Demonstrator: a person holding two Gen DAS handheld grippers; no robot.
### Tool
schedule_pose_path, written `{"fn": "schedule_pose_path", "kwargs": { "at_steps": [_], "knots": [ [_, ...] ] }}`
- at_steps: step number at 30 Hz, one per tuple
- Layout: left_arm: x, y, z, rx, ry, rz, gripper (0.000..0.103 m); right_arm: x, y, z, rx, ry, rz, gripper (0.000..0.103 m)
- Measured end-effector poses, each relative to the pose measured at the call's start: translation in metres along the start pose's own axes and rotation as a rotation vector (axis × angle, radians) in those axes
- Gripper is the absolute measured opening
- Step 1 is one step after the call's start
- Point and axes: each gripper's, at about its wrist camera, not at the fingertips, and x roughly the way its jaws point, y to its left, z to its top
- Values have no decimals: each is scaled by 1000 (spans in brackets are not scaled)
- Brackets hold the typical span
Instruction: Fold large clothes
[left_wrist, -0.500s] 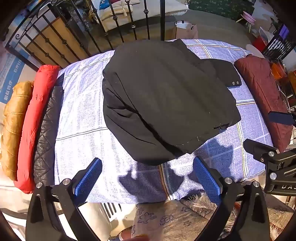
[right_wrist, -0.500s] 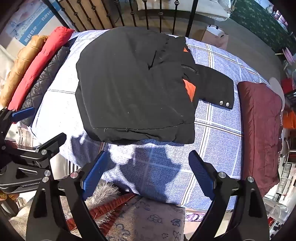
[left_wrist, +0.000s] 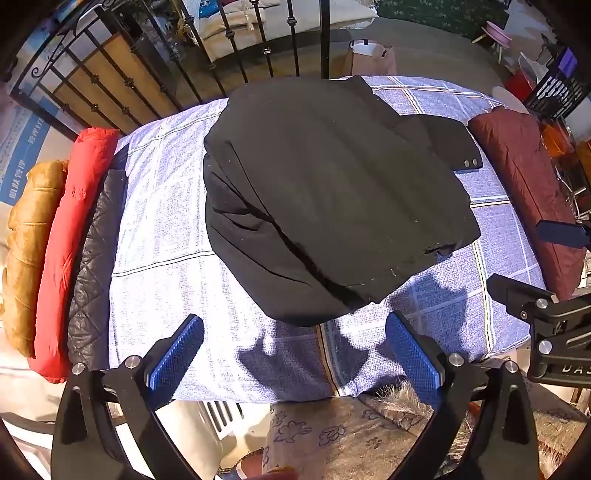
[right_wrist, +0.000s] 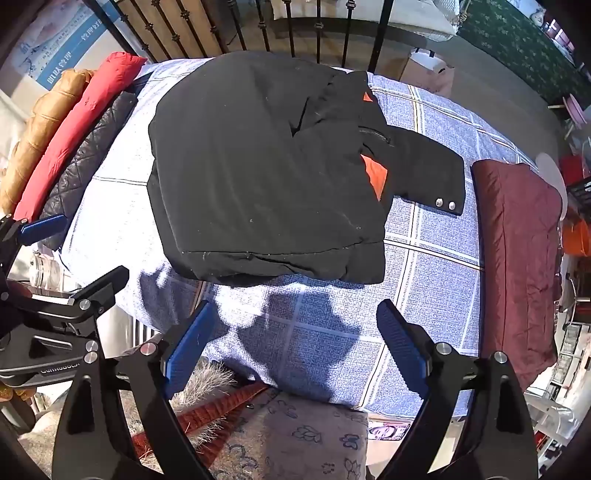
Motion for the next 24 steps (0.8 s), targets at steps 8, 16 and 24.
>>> {"fn": "schedule_pose_path", "kwargs": {
  "at_steps": [8, 16, 24],
  "knots": [
    [6, 2, -5, -5, 17, 15, 97, 2, 0, -2, 6, 3, -11, 88],
    [8, 1, -6, 0, 29, 25, 97, 2, -1, -3, 7, 4, -9, 88],
    [8, -1, -8, 4, 33, 28, 97, 4, -1, -4, 8, 6, -10, 88]
  ]
}}
